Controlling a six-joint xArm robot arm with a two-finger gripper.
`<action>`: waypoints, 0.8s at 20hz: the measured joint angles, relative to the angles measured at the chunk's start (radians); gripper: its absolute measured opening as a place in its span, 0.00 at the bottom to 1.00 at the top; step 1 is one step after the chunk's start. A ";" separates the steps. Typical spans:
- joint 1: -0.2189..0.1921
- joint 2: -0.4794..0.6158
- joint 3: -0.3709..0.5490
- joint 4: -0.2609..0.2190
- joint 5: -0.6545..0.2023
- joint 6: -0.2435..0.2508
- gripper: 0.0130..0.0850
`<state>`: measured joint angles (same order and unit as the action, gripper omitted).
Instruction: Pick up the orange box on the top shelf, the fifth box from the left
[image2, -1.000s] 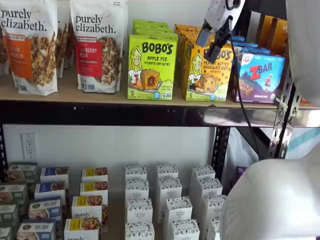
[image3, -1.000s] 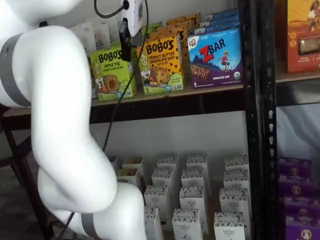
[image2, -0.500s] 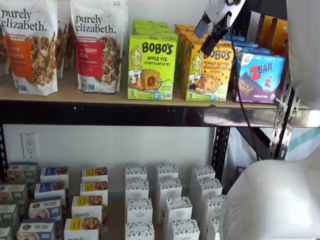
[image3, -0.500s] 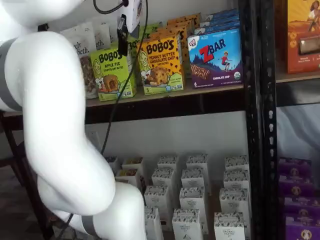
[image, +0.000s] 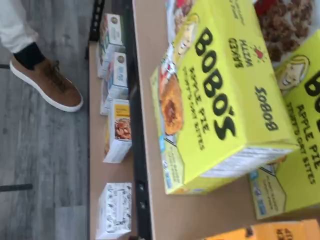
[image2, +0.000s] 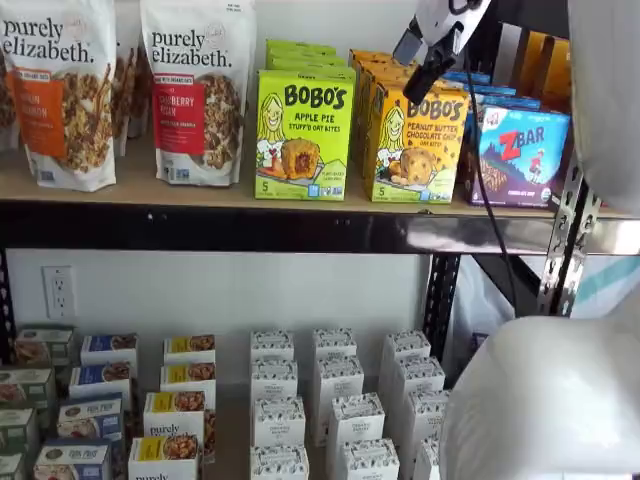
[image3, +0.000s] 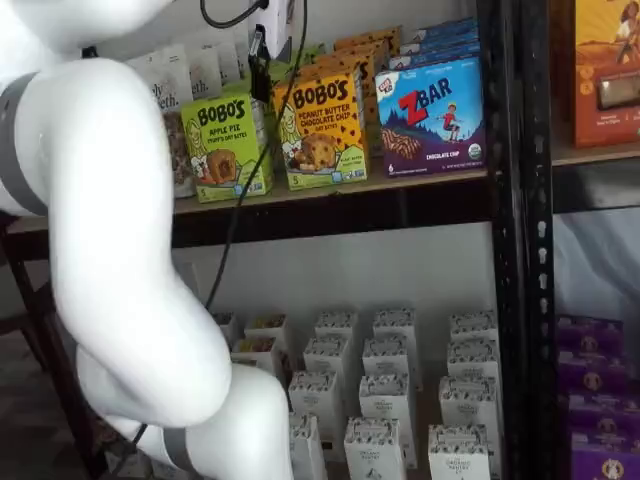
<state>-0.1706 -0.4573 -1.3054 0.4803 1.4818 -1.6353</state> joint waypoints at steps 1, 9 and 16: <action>-0.003 0.008 -0.003 0.001 -0.006 -0.005 1.00; -0.040 0.091 -0.064 0.000 0.001 -0.049 1.00; -0.077 0.150 -0.093 -0.001 -0.009 -0.099 1.00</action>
<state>-0.2478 -0.3071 -1.3987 0.4790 1.4730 -1.7347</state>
